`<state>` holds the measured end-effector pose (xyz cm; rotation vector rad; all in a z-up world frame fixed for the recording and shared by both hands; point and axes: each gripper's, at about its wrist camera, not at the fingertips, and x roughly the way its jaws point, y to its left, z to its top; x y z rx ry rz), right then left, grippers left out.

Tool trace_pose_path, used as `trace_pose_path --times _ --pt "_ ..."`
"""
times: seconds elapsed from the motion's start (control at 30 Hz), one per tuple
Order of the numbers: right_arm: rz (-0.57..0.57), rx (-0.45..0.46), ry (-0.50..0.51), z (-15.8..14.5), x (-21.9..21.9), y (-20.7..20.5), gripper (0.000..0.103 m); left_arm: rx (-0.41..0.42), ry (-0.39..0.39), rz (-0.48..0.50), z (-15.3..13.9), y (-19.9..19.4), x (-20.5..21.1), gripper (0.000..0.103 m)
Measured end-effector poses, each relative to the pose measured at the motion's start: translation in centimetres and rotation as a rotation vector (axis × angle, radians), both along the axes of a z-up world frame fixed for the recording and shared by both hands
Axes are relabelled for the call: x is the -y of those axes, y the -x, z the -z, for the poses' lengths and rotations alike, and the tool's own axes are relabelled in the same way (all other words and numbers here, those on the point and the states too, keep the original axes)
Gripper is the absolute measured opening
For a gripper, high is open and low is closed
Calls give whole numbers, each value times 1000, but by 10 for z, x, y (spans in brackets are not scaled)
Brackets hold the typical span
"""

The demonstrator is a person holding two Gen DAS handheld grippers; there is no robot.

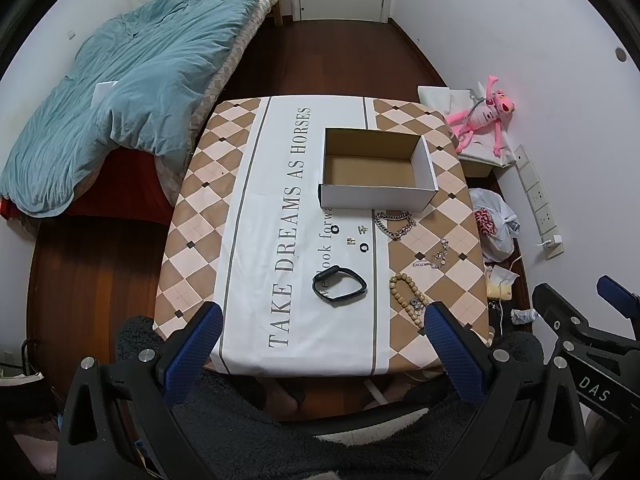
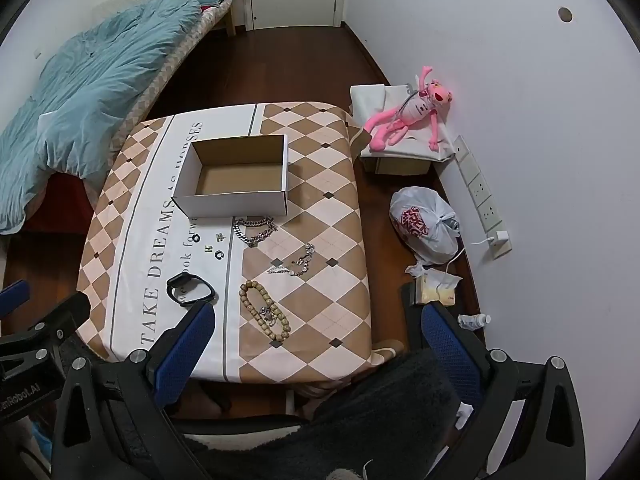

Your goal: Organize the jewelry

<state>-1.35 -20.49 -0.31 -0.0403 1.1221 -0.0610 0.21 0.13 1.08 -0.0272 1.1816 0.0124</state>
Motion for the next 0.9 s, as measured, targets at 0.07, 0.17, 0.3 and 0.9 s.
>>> trace_pose_path --times 0.07,0.17,0.3,0.9 --pt "-1 0 0 0 0 0 103 0 0 0 0 0 0 103" --pt "0 0 -1 -1 0 0 103 3 -2 1 1 1 0 103" --pt "1 4 -1 -1 3 -1 103 6 0 3 1 1 0 103" --pt "-8 16 1 -10 0 0 103 9 -2 1 -2 0 2 103"
